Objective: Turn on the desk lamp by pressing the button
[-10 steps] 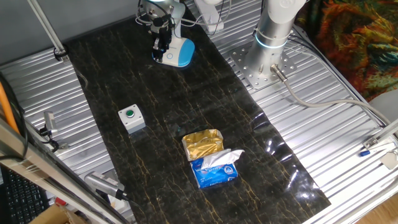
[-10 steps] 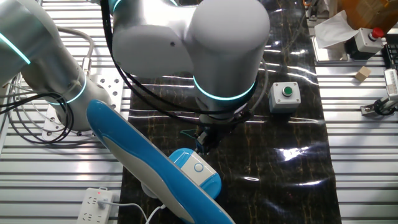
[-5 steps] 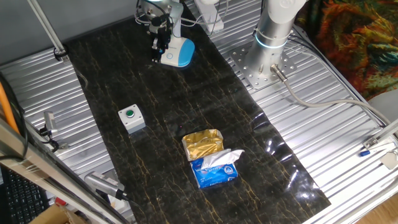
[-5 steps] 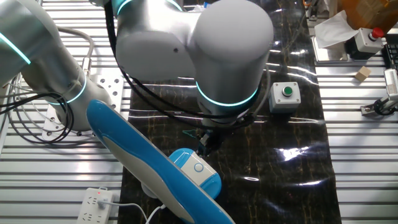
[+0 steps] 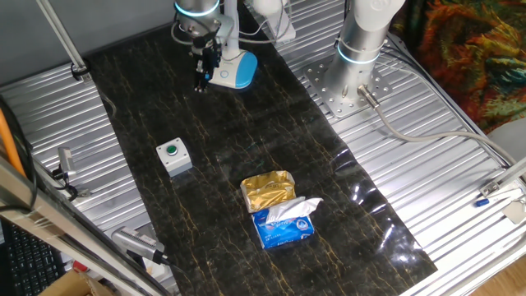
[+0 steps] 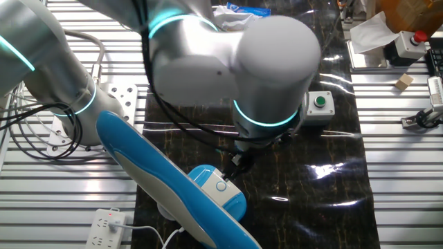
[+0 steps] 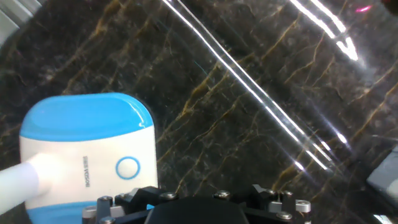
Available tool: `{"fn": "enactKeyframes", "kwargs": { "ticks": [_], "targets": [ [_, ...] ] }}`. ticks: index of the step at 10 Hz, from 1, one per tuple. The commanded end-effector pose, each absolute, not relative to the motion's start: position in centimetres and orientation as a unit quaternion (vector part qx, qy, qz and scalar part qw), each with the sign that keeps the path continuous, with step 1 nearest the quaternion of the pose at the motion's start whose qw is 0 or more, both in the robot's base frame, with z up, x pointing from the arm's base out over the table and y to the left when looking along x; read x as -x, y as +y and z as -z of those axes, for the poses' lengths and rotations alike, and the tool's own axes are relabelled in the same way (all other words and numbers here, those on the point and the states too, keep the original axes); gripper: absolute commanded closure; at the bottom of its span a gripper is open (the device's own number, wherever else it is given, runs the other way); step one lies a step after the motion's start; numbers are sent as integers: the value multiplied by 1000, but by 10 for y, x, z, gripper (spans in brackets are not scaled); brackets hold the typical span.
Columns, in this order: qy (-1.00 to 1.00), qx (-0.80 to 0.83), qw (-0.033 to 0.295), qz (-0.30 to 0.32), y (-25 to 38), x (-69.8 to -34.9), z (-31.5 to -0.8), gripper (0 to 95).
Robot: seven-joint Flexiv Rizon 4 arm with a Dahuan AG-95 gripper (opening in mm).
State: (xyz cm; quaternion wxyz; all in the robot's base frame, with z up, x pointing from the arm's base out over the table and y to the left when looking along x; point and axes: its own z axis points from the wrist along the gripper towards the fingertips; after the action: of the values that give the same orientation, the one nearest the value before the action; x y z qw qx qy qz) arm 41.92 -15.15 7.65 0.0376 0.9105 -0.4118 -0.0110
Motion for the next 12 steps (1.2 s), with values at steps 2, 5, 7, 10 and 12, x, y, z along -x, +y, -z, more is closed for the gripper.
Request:
{"fn": "enactKeyframes", "kwargs": {
  "ticks": [2,5,7,10,12],
  "targets": [
    [-422,-905,43,32,-156,-420,-55,0],
    [-424,-904,44,35,-154,-415,-42,0],
    [-422,-905,45,34,-153,-410,-36,0],
    [-413,-909,44,34,-154,-409,-30,0],
    [-412,-910,43,32,-156,-410,-25,0]
  ]
}}
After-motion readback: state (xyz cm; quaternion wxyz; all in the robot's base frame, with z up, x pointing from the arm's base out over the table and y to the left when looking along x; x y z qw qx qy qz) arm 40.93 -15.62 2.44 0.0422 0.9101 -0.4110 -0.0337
